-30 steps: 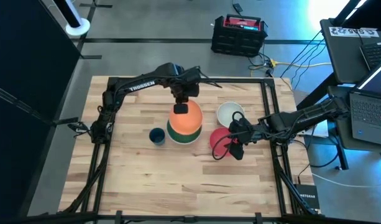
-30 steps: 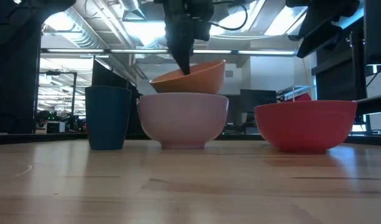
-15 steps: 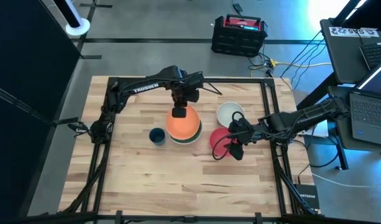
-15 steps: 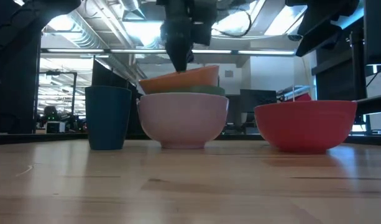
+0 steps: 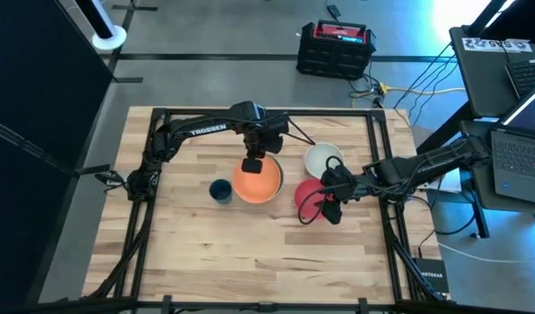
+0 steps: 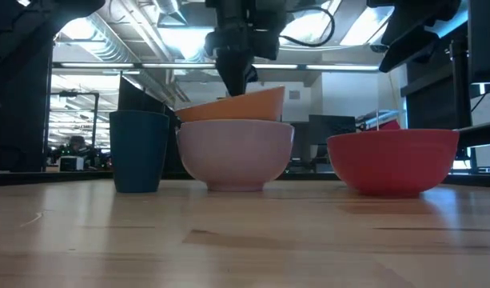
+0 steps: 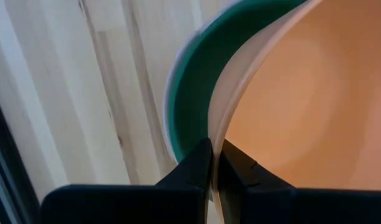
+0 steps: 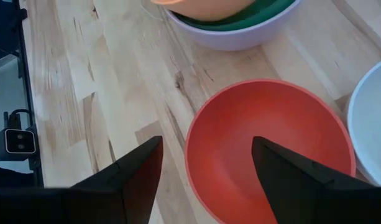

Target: Nest bowls inside each other

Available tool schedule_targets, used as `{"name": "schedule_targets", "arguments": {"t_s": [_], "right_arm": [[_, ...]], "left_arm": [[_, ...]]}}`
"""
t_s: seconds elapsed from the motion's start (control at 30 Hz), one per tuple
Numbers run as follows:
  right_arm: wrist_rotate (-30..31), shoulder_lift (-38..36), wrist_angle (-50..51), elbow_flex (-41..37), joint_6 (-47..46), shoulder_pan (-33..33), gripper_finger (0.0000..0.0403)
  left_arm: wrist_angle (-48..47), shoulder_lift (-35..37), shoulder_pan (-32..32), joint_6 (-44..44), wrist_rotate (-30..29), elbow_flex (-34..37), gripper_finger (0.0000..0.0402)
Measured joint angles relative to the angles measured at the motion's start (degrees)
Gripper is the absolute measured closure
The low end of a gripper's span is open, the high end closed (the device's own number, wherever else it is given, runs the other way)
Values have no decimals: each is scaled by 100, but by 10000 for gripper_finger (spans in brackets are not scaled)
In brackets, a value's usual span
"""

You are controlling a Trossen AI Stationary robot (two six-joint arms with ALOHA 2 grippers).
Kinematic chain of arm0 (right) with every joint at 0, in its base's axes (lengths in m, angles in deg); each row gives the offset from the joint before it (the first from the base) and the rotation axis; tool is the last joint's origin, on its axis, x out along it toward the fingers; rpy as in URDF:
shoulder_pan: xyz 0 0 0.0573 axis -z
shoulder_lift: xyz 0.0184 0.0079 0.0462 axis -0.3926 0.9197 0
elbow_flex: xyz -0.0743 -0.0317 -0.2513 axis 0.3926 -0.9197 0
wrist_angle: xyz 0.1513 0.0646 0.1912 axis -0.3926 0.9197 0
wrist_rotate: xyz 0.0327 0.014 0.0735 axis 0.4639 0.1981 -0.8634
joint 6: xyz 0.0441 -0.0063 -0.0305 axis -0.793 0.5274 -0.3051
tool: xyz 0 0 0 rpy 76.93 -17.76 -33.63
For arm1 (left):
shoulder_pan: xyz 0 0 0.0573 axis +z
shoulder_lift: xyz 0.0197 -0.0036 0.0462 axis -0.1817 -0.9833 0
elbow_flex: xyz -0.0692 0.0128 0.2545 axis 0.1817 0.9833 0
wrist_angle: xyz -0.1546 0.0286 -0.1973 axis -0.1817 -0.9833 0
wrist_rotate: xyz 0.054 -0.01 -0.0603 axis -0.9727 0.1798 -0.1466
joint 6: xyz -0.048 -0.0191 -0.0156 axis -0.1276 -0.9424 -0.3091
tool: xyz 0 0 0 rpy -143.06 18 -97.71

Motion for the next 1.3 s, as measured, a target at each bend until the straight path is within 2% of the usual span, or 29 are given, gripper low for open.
{"name": "schedule_targets", "arguments": {"t_s": [0.7,0.77,0.87,0.93,1.0,1.3], "right_arm": [[-143,0,-43,0,153,0,171],[-107,0,-42,0,197,0,171],[384,0,-20,0,311,11,171],[807,0,6,2,459,168,171],[981,5,86,6,590,497,171],[-145,964,336,429,1275,2409,171]], "left_arm": [[247,4,200,653,-47,-85,253],[266,4,261,654,-170,-165,245],[171,5,355,638,-662,-359,238],[23,35,456,437,-856,-515,237],[-168,137,551,-82,-873,-619,239],[-543,771,-30,-1402,-721,-623,240]]}}
